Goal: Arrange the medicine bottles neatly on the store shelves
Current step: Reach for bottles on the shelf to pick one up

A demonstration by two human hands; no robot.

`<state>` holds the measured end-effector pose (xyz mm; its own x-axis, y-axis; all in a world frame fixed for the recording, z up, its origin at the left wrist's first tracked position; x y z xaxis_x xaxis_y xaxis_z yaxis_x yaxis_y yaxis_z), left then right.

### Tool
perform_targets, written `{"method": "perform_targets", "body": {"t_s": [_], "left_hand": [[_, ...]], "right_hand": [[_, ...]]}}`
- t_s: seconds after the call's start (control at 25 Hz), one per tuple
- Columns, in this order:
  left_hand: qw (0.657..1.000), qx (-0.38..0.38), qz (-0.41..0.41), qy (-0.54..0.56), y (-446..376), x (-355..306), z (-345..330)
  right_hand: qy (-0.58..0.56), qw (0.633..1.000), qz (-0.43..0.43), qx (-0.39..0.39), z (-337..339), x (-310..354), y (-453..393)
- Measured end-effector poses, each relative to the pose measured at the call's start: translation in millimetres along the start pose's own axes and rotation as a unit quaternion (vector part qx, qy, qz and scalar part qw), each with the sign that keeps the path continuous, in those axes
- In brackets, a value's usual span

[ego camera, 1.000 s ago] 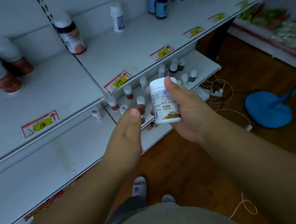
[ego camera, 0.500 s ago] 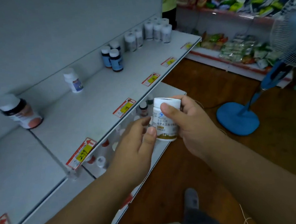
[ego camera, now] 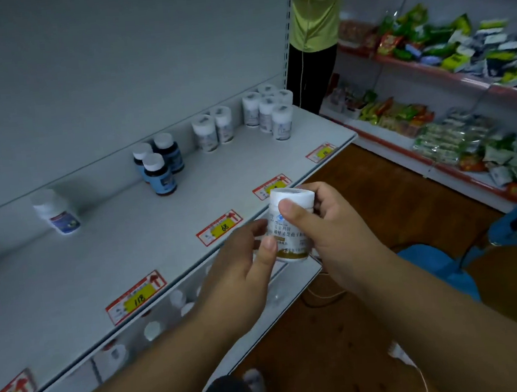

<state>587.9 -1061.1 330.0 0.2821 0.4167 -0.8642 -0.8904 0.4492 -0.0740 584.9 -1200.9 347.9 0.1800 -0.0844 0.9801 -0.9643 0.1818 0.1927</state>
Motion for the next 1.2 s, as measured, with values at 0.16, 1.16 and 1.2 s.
{"method": "perform_targets", "body": {"t_s": [0.16, 1.16, 1.2], "left_hand": [[0.999, -0.032, -0.03, -0.009, -75, 15, 7], [0.85, -0.059, 0.305, -0.426, -248, 178, 43], [0.85, -0.059, 0.304, -0.427, -248, 177, 44]], "right_hand": [[0.017, 1.0, 0.007, -0.011, 10, 4, -79], [0.383, 0.873, 0.176, 0.245, -91, -4, -346], [0.398, 0.866, 0.185, 0.239, -92, -2, -347]]}}
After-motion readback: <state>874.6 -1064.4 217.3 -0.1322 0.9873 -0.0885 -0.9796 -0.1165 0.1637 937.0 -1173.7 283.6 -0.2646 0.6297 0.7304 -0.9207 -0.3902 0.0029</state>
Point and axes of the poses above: each hand's wrist, its own y-axis away from the middle knuckle, its own z-axis out of the back of the hand, x = y × z, the point moved 10 cm from there along -y, towards the middle knuckle, and after that the axes turned 4 degrees about -z, right-handed, at the moved point
